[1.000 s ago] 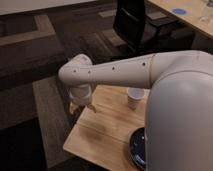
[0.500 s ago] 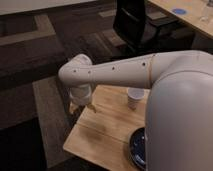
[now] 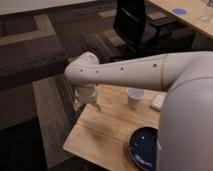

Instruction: Knock the eraser over

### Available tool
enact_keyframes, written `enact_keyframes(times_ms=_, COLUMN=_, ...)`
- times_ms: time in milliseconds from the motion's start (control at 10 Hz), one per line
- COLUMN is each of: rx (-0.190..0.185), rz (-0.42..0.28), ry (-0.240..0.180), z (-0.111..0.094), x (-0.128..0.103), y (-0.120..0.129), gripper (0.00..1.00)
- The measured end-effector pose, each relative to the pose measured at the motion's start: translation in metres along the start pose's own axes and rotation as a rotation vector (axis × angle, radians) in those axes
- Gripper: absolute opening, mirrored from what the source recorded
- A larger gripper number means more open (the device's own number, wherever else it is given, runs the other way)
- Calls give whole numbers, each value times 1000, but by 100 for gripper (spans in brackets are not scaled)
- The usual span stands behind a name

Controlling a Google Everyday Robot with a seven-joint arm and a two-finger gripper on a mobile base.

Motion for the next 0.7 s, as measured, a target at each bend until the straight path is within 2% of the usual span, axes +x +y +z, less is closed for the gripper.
enact_keyframes(times_ms=100, rx=3, rz=11, ry=-6, z=-7, x=1, y=-17, gripper=65)
enact_keyframes(times_ms=200, rx=4, rz=51, ry=-23, z=-24, x=5, y=-67, gripper=65)
enact_keyframes(times_ms=400, rx=2, rz=108, ry=-41, z=-35, x=7, y=-103, gripper=65)
enact_keyframes(times_ms=700, rx=1, rz=104, ry=-41, z=-35, x=7, y=-101, gripper=65)
